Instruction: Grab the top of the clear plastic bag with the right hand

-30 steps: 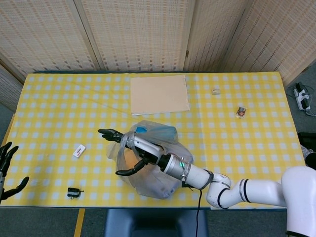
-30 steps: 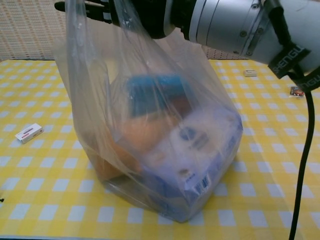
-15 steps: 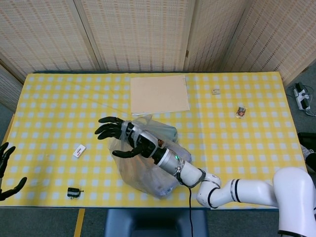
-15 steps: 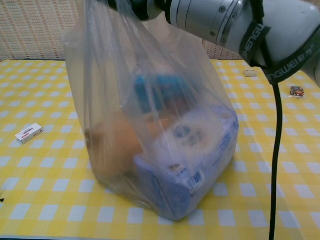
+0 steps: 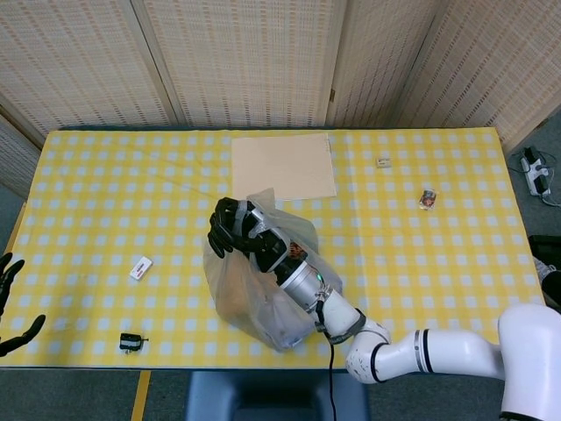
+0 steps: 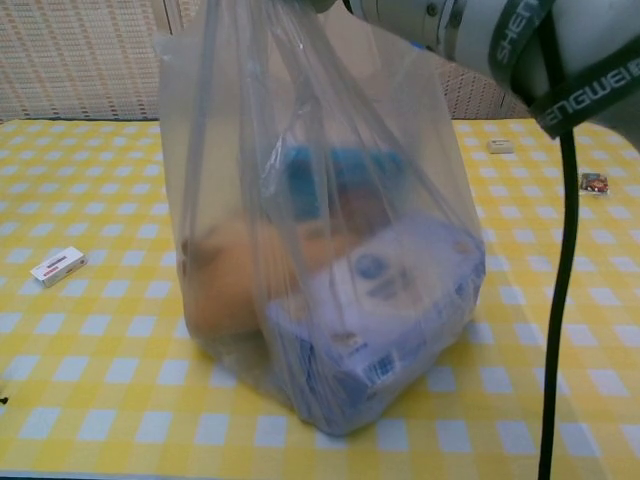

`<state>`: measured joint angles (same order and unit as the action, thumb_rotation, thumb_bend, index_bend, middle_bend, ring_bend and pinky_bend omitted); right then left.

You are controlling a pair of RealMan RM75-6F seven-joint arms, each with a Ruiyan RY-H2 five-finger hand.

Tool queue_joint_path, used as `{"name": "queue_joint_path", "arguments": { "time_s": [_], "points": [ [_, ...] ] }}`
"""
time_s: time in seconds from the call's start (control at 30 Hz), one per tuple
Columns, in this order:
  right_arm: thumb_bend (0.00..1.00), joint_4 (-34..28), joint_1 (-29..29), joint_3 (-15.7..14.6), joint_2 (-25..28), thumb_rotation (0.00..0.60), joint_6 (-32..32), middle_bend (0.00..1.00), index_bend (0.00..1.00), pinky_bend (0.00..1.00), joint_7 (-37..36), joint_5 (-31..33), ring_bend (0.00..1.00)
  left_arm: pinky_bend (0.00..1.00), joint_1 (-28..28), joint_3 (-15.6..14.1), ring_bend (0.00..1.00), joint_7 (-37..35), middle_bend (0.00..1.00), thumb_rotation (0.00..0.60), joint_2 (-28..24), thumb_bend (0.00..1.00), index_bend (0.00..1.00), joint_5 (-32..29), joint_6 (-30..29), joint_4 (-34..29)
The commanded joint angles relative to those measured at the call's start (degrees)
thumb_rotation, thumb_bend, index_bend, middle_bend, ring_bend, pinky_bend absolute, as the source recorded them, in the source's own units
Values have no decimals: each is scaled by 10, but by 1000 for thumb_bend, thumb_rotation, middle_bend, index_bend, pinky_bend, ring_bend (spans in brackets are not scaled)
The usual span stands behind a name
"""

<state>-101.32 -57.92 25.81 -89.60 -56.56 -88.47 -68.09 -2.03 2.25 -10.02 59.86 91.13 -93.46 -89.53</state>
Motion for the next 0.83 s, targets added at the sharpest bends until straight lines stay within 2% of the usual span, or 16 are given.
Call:
{"name": "queue_joint_path", "arguments": {
  "time_s": [0.03, 0.17, 0.4, 0.47, 0.57, 0.7, 0.83],
  "points": [
    [527, -58, 18, 36, 25, 600, 12, 768, 664, 745, 36, 42, 816, 0, -1, -1, 0, 2, 0, 600, 0, 309, 8, 0, 2, -1],
    [527, -110, 30, 83, 57, 600, 19, 760, 641, 768, 46, 59, 834, 0, -1, -2, 0, 6, 0, 600, 1, 309, 8, 4, 2, -3],
    [527, -207, 50, 201, 133, 600, 21, 752, 634, 768, 53, 80, 833, 0, 0, -1, 0, 11, 0, 600, 2, 309, 9, 1, 2, -6],
    [527, -220, 54, 221, 147, 600, 24, 752, 634, 768, 54, 87, 833, 0, -1, -1, 0, 12, 0, 600, 1, 309, 10, -2, 5, -7],
    [527, -231, 56, 232, 160, 600, 31, 752, 634, 768, 71, 106, 832, 0, -1, 1, 0, 14, 0, 600, 1, 309, 12, -6, 8, -9],
    [527, -227, 52, 229, 160, 600, 44, 752, 634, 768, 87, 127, 831, 0, -1, 1, 0, 18, 0, 600, 0, 309, 14, -8, 9, -11],
    [527, -209, 56, 219, 149, 600, 61, 751, 634, 768, 77, 110, 830, 0, 0, 0, 0, 22, 0, 600, 0, 309, 17, -11, 12, -13]
  ]
}}
